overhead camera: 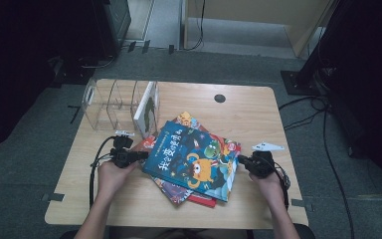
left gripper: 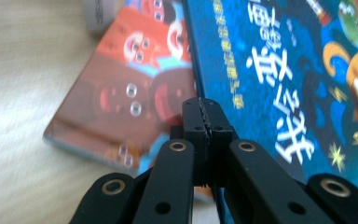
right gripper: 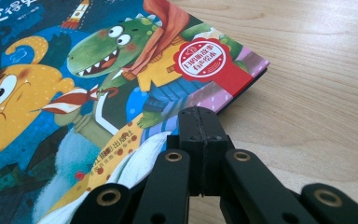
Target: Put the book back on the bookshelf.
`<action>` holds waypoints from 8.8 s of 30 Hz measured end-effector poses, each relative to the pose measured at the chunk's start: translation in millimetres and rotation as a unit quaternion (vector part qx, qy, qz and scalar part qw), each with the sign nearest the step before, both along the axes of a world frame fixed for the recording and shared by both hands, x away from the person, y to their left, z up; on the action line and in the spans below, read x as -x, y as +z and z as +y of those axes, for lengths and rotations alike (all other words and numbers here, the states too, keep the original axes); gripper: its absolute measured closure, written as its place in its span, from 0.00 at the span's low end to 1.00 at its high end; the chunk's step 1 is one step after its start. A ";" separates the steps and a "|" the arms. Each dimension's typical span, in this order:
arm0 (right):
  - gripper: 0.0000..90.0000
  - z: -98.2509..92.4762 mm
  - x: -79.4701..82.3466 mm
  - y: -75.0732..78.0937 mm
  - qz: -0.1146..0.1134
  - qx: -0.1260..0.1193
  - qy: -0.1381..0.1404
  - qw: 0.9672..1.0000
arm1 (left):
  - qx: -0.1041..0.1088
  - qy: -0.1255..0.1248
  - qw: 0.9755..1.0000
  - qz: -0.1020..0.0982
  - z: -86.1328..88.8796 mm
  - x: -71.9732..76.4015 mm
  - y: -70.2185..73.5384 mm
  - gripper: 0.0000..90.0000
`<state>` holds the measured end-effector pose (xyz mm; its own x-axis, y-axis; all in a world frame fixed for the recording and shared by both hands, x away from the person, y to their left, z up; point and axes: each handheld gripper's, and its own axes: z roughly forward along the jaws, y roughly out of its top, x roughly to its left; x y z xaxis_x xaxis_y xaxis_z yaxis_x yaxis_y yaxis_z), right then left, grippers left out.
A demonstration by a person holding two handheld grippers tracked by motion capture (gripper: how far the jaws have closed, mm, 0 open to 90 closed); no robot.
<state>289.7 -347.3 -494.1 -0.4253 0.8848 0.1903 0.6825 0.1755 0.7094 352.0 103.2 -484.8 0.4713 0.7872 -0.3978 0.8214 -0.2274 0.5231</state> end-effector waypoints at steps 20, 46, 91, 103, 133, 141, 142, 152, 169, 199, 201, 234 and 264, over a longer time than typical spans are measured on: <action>1.00 -1.6 2.7 -0.2 0.002 0.000 -0.001 1.000 | 0.001 -0.006 1.000 0.007 -8.9 0.8 0.3 1.00; 1.00 0.3 5.4 2.9 0.007 -0.004 0.028 1.000 | -0.008 -0.024 0.999 0.038 -6.0 38.5 3.6 1.00; 1.00 14.8 2.5 3.4 -0.003 0.007 0.066 0.998 | 0.019 -0.038 0.997 0.069 3.7 44.6 1.5 0.40; 1.00 20.3 1.2 3.0 -0.006 0.007 0.075 0.997 | 0.008 -0.053 0.993 0.103 -5.4 43.7 -5.5 0.41; 1.00 25.5 -0.9 -0.2 0.009 0.008 0.095 0.995 | 0.067 -0.073 0.990 0.097 -5.7 36.0 63.8 0.52; 1.00 32.5 0.0 -1.4 0.002 0.000 0.115 0.993 | 0.088 -0.111 0.985 0.096 -26.2 18.8 91.2 0.58; 1.00 33.6 0.1 -1.3 0.000 0.001 0.113 0.994 | 0.087 -0.109 0.986 0.092 -28.1 16.8 94.4 0.57; 1.00 37.4 0.1 -0.9 -0.008 0.009 0.116 0.993 | 0.075 -0.122 0.985 0.098 -36.5 -4.9 105.0 0.74; 0.86 46.7 4.3 0.8 -0.020 0.015 0.135 0.991 | 0.060 -0.178 0.971 0.145 -55.5 -32.8 143.0 0.83; 0.72 78.2 12.5 -9.1 -0.059 -0.001 0.194 0.979 | -0.019 -0.171 0.976 0.135 -75.2 -48.0 180.4 0.88; 0.64 78.5 12.2 -9.3 -0.064 0.004 0.193 0.979 | -0.024 -0.184 0.973 0.137 -77.7 -49.3 183.8 0.88; 0.31 87.1 7.5 -16.3 -0.097 0.026 0.175 0.979 | -0.082 -0.139 0.982 0.100 -3.6 -41.7 259.8 0.93; 0.19 92.5 1.0 -23.9 -0.121 0.015 0.162 0.979 | -0.098 -0.036 0.988 0.109 102.7 -9.4 263.9 0.93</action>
<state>288.8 -254.8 -518.0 -0.7137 0.7000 0.0251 0.4003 0.3782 0.8347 361.3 205.9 -220.8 0.4491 0.8265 -0.3393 0.8876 -0.3695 0.2750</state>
